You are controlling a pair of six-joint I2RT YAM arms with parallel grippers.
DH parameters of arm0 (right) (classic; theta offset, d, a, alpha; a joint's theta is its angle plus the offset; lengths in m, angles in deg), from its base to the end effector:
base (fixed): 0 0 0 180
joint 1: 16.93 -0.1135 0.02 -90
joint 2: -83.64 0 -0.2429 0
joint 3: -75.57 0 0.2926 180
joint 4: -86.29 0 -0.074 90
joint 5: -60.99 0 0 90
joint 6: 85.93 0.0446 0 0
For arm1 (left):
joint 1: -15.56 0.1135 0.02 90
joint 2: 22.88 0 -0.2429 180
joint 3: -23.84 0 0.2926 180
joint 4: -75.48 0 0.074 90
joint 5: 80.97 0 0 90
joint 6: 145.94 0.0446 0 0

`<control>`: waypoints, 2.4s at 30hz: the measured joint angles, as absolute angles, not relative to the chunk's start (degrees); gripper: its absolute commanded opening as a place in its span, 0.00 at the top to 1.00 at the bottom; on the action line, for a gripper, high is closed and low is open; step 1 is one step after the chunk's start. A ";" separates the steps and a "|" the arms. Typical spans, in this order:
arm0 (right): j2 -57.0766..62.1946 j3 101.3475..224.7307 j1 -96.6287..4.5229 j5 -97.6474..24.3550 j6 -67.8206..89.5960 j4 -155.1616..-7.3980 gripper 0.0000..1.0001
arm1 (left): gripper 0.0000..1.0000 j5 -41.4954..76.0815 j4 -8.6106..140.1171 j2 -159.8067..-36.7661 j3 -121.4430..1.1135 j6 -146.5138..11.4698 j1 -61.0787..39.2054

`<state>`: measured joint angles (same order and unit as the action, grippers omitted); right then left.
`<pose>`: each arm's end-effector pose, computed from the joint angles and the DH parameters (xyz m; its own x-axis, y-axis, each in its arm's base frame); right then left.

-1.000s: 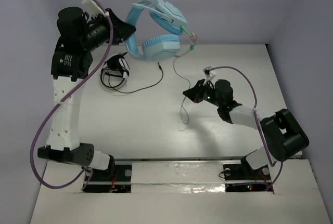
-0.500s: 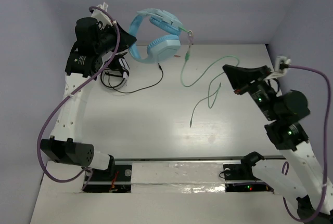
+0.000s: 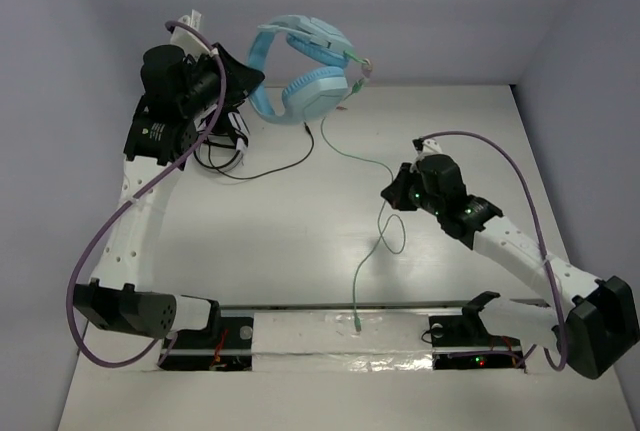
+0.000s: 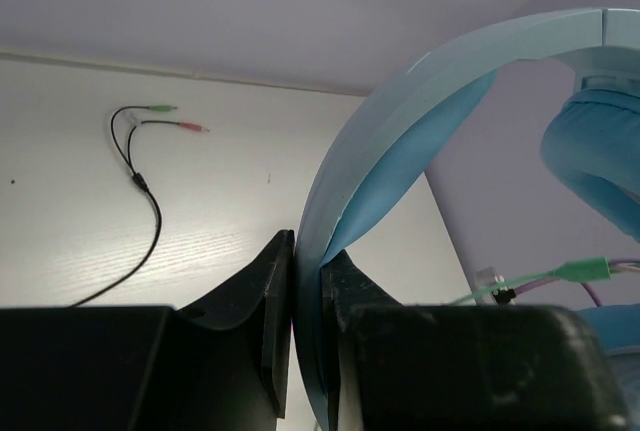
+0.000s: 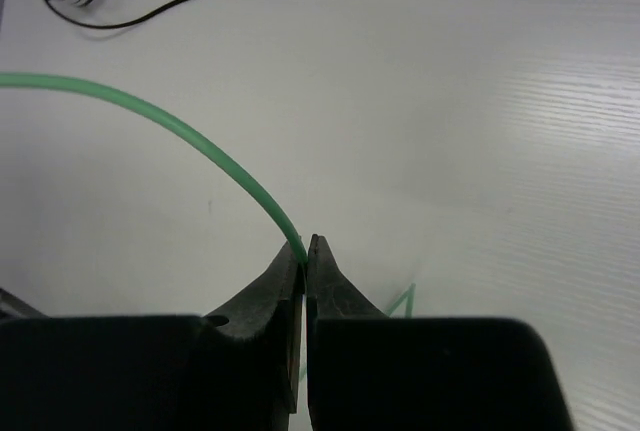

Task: Wrap the headphones

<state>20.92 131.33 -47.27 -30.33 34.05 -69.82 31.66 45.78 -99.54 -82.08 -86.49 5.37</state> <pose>0.2592 0.1529 0.2331 -0.6442 0.2018 -0.7377 -0.2311 0.8682 0.4392 0.3261 -0.0760 0.4920 -0.2820 -0.4260 -0.8597 0.4629 0.7244 -0.5108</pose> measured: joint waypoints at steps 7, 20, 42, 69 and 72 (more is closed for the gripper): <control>13.42 135.11 -59.45 -25.26 34.57 -72.09 1.00 | 1.00 25.26 49.89 -98.91 -71.59 -89.57 2.22; 15.09 146.50 -75.27 -11.66 33.37 -58.26 1.00 | 1.00 -2.50 52.45 -98.95 -54.95 -87.03 -10.26; 14.17 165.16 -75.51 5.54 20.32 -36.38 1.00 | 1.00 -4.25 50.79 -101.36 -46.19 -76.46 -24.69; 18.04 158.36 -68.98 8.23 12.78 -45.49 0.76 | 1.00 21.94 46.42 -93.73 -49.07 -64.00 -25.21; 21.18 154.84 -68.13 5.52 14.68 -48.58 0.76 | 1.00 25.24 46.72 -92.94 -49.58 -64.24 -23.66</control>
<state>21.18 154.84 -68.13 5.52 14.68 -48.58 25.24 46.72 -92.94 -49.58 -64.24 -23.66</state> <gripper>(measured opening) 0.240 0.092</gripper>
